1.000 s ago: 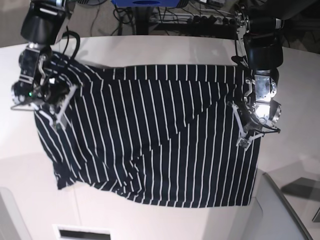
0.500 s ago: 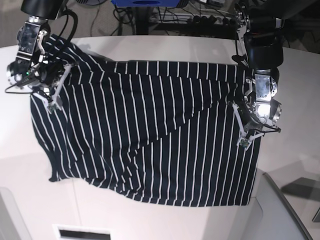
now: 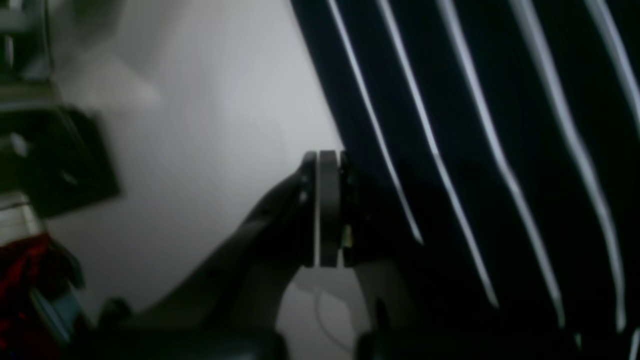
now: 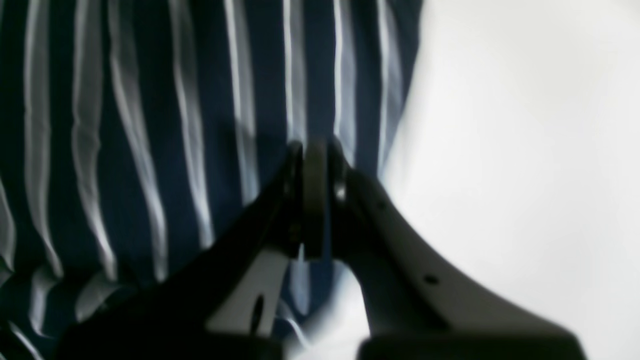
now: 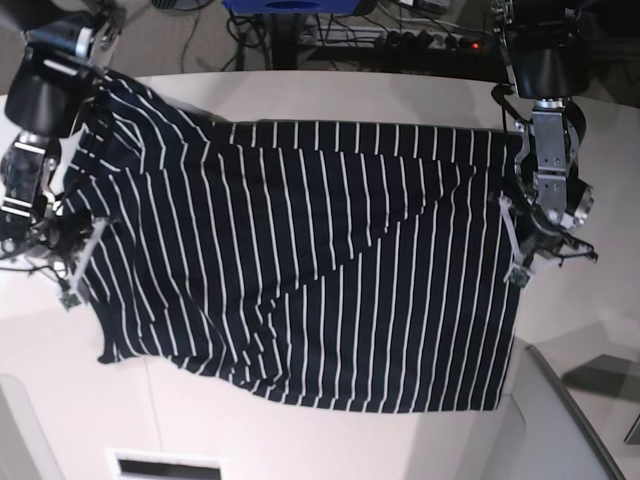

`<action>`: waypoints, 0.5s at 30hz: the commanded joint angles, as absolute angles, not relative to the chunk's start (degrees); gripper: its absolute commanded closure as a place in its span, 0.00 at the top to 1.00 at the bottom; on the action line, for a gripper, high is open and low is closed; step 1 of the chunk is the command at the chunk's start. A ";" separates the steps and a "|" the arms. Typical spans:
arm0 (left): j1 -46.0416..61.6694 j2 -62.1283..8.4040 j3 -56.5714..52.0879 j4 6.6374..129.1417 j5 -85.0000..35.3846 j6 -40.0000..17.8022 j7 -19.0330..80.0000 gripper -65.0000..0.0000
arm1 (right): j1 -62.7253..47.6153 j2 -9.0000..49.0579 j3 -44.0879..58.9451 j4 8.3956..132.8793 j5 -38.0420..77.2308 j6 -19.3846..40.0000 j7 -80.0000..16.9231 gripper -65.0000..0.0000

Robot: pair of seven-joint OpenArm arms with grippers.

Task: Layout the t-shirt on the table in an organized manner, then fold the t-shirt properly
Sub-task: 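Pull the shirt corners outward with both grippers to stretch it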

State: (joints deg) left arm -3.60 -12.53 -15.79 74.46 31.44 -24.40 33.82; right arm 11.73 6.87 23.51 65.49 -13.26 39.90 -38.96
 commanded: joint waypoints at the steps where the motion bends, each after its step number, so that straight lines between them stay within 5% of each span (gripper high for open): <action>1: -4.18 -13.14 -15.96 74.86 31.60 -24.04 33.10 0.00 | 14.02 7.69 23.43 62.46 -13.41 40.00 -37.85 0.01; 6: -3.56 -13.14 -15.96 71.96 31.60 -24.04 32.92 0.00 | 15.96 9.36 23.43 53.05 -13.14 40.00 -34.15 0.01; 15: -2.24 -13.23 -15.96 71.96 31.60 -24.04 32.92 0.00 | 5.67 9.10 23.52 60.44 -13.14 34.77 -34.07 0.01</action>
